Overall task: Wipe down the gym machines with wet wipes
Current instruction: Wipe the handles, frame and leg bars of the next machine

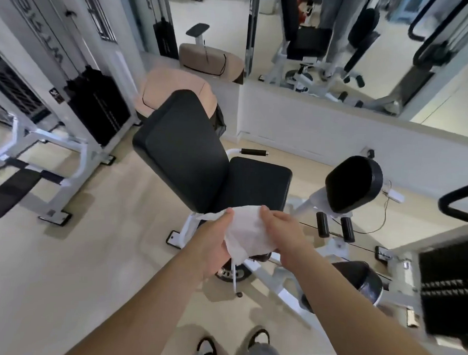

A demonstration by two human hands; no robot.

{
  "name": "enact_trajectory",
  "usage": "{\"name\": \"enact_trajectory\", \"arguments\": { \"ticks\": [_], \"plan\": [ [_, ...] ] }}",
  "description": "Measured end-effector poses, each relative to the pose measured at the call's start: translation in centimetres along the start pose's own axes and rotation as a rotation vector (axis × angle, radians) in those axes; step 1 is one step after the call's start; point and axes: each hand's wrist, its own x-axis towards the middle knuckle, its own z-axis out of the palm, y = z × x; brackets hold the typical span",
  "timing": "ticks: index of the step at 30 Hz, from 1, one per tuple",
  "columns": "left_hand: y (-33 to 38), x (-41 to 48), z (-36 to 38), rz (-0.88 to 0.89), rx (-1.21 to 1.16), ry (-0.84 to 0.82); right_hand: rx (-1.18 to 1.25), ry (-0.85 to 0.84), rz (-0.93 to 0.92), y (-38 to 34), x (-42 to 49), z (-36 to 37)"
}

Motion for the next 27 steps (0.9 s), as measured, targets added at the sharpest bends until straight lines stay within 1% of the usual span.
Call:
{"name": "enact_trajectory", "arguments": {
  "ticks": [3,5,7,12,16,17,19,22,27],
  "plan": [
    [0.1,1.7,-2.4,0.007,0.045,0.070,-0.088,0.055,0.025,2.3,2.7,0.6],
    [-0.1,2.8,-3.9,-0.001,0.080,0.095,-0.135,0.064,0.053,4.5,4.4,0.9],
    [-0.4,4.1,-5.4,-0.024,0.159,0.161,-0.162,0.067,0.080,6.6,5.9,1.4],
    [-1.5,7.4,-9.1,-0.105,0.385,0.271,-0.122,0.043,0.201,10.7,7.1,3.6],
    [-1.4,11.3,-13.1,-0.183,0.467,0.321,-0.059,0.065,0.293,14.8,9.1,7.0],
    [-1.5,12.4,-14.2,-0.197,0.482,0.324,-0.045,0.075,0.312,15.7,9.7,7.8],
    [-1.8,15.1,-17.0,-0.229,0.530,0.278,-0.006,0.116,0.335,17.7,11.0,10.2],
    [-2.3,18.7,-20.6,-0.254,0.691,0.195,0.025,0.234,0.347,20.8,12.6,13.2],
    [-3.3,23.0,-23.1,-0.167,1.029,0.125,-0.059,0.400,0.341,26.5,15.2,16.9]
  ]
}}
